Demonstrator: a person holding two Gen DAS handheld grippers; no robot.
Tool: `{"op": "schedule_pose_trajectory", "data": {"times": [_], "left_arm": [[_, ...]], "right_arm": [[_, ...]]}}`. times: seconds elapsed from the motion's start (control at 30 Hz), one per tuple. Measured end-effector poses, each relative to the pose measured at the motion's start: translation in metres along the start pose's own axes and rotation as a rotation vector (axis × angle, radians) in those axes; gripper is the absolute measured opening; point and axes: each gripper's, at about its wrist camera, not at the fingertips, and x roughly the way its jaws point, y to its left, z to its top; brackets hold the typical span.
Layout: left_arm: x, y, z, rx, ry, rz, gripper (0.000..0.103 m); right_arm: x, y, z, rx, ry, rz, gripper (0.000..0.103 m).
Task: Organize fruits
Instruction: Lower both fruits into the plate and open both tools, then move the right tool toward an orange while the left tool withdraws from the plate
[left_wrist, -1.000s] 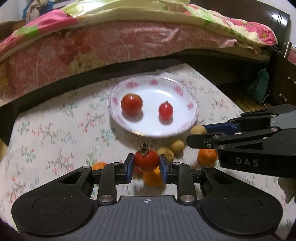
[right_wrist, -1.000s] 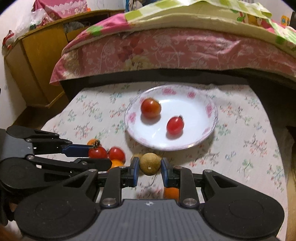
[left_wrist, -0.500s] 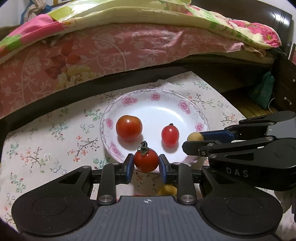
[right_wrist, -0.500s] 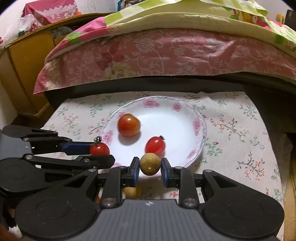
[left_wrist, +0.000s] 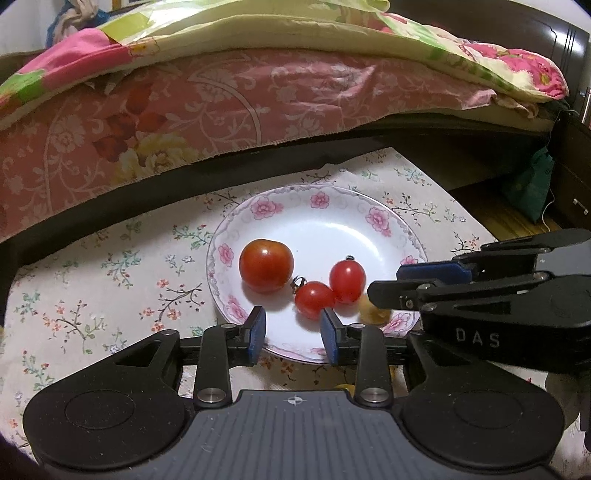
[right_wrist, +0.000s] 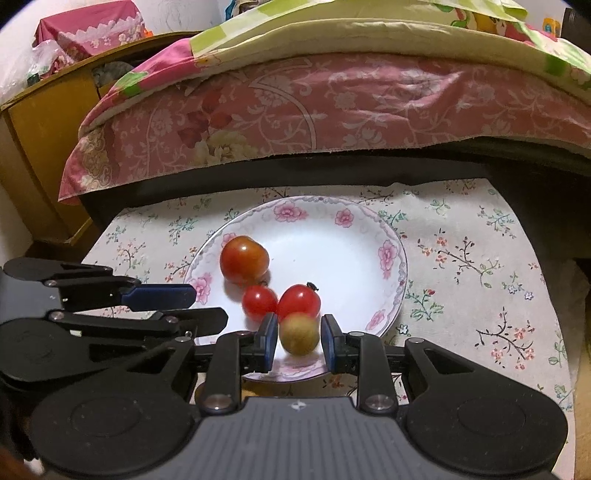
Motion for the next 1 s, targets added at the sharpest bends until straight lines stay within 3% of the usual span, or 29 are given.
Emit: {"op": "schedule_pose_trajectory", "data": {"times": [0.3, 0.43, 0.67, 1.0], "left_arm": [[-0.016, 0.006, 0.002, 0.003, -0.018, 0.036, 0.053], [-0.025, 0.009, 0.0, 0.002, -0.031, 0.042, 0.064], [-0.039, 0.013, -0.004, -0.017, -0.042, 0.054, 0.073], [-0.057, 0.014, -0.023, -0.02, -0.016, 0.092, 0.083]], "right_arm": [[-0.008, -0.002, 0.001, 0.015, -0.018, -0.012, 0.027], [-0.015, 0.0, 0.001, 0.017, -0.027, -0.012, 0.027], [-0.024, 0.004, -0.003, 0.021, -0.027, -0.009, 0.027], [-0.039, 0.009, -0.013, 0.023, -0.019, -0.01, 0.027]]}}
